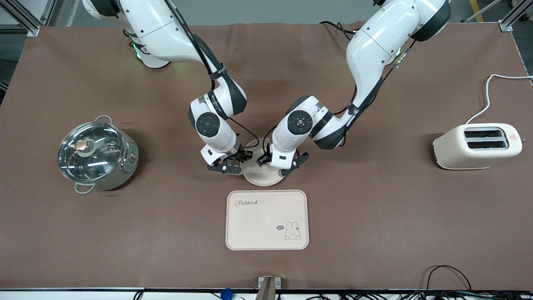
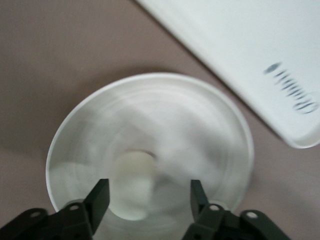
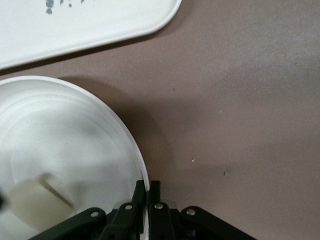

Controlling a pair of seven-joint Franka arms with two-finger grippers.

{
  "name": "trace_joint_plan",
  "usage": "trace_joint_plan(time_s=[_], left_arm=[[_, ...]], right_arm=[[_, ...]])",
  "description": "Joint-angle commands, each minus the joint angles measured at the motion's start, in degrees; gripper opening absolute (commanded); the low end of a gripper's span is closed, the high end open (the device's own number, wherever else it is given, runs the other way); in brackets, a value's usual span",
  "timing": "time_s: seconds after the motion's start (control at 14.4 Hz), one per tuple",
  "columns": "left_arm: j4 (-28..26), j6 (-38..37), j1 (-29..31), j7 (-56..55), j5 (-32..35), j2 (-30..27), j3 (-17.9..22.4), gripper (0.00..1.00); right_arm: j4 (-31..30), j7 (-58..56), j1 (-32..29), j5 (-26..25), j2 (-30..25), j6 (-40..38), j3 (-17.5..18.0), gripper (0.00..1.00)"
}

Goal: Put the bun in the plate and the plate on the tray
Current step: 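Open the left gripper to drop the bun onto the plate, then move the plate onto the tray with the right gripper while the left gripper withdraws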

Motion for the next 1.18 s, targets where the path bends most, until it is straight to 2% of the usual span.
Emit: trace_joint_plan(time_s=[0.0,0.21,0.35,0.55,0.62,0.9,1.04,1.11], left_arm=[[6.2,-10.7,3.8,1.8,1.4,-3.0,0.1,1.00],[9.4,-18.0,8.1,8.8,1.1,-5.5,0.4,1.00],[9.1,-18.8,12.6,18.2,1.5,-9.5,0.4,1.00],[9.2,-26.1,18.4,32.2,1.5,-15.0,0.5,1.00],[9.0,-28.6,20.7,37.7,1.6,-17.3,0.5,1.00],[8.9,-40.7,27.9,49.6,1.5,-26.3,0.2,1.00],[8.9,-44.0,28.3,53.2,1.4,-30.3,0.6,1.00],[8.3,-45.2,27.6,56.9,1.2,-32.8,2.4,1.00]], right_arm=[[1.5,0.5,-0.9,0.6,-0.2,-0.8,-0.4,0.00],[6.0,1.2,-3.1,1.5,-0.5,-3.1,-0.3,0.00],[9.2,3.9,-4.3,1.5,-0.1,-3.7,-0.3,0.00],[12.9,5.6,-6.0,1.6,0.3,-3.6,-0.2,0.00],[14.7,5.6,-7.3,1.6,2.0,-3.2,0.1,0.00],[33.4,8.0,-9.6,5.7,15.8,-3.4,0.1,0.00],[38.8,8.0,-10.9,5.9,20.1,-3.4,0.3,0.00],[40.2,8.1,-11.2,5.9,21.6,-3.2,0.5,0.00]])
